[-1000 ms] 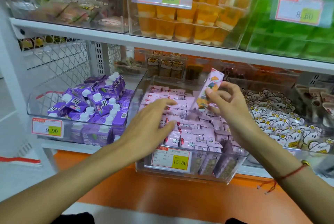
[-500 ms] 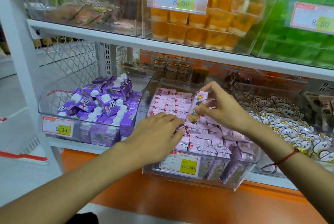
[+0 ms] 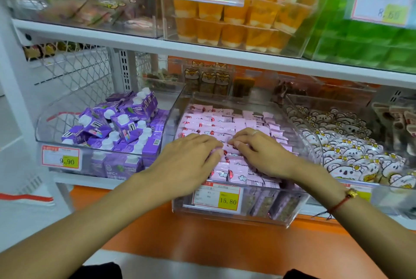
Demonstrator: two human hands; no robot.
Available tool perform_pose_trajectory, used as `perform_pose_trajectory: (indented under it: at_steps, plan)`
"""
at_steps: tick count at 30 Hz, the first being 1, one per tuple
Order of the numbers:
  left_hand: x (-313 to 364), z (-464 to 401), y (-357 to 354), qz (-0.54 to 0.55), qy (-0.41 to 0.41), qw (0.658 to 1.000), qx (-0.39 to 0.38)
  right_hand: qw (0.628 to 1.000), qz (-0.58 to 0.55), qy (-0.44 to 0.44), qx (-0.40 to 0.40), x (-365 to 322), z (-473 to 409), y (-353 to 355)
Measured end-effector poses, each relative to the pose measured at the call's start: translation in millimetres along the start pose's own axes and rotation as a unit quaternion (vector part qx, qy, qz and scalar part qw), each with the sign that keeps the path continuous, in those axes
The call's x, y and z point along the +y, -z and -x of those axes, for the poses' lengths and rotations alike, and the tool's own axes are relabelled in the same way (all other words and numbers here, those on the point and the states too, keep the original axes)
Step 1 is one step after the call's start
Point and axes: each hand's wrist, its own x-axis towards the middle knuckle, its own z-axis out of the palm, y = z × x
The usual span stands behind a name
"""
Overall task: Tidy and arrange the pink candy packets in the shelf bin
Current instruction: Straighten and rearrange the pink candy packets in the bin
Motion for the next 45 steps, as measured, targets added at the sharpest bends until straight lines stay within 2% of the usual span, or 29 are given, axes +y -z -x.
perform_pose_trajectory:
  at_steps: [2,4,6,10,14,18,22,27,34,37,41,43,45]
  plan:
    - [-2.3,-6.7,4.8,0.029,0.008,1.000,0.009,0.999,0.004,0.006,0.053,-1.7,6.6,2.5]
    - [-5.9,-22.5,9.6,0.038,0.021,0.999,0.027,0.994,0.061,0.009,0.087,-2.5,15.2,3.2]
    - [-9.7,-44.2,12.1,0.030,0.038,0.999,0.024,0.992,0.106,-0.007,0.063,-2.8,22.1,2.2]
    - [-12.4,-82.3,5.8,0.023,0.032,0.998,-0.053,0.993,0.111,-0.025,-0.010,1.3,30.4,-3.3]
    - [-11.6,-99.3,-3.7,0.011,0.022,0.995,-0.100,0.995,0.100,-0.025,-0.014,4.0,31.4,-4.7]
    - [-9.5,-102.6,-6.8,-0.023,0.015,0.997,-0.079,0.995,0.090,-0.033,-0.018,4.7,29.2,-4.3]
    - [-8.2,-105.1,-1.1,0.054,0.037,0.998,0.009,0.996,0.078,-0.035,-0.019,4.1,28.5,-3.4]
    - [-13.8,-101.8,-4.6,0.045,0.024,0.992,-0.114,0.996,0.074,-0.040,-0.019,3.3,30.4,-3.1]
    - [-12.7,-105.2,-5.5,0.045,0.050,0.991,-0.119,0.996,0.074,-0.037,-0.016,2.6,31.1,-3.0]
    - [-10.2,-102.0,-6.8,0.043,0.052,0.995,-0.071,0.997,0.073,-0.035,-0.016,2.9,31.4,-3.3]
    - [-3.8,-94.8,-1.3,0.032,0.039,0.996,0.067,0.996,0.076,-0.033,-0.019,4.7,29.5,-3.9]
    - [-1.2,-88.7,7.4,0.069,0.025,0.985,0.154,0.996,0.078,-0.031,-0.016,6.4,29.3,-4.8]
    - [-0.4,-80.3,16.0,0.135,0.027,0.968,0.209,0.996,0.082,-0.030,-0.012,6.7,29.4,-5.7]
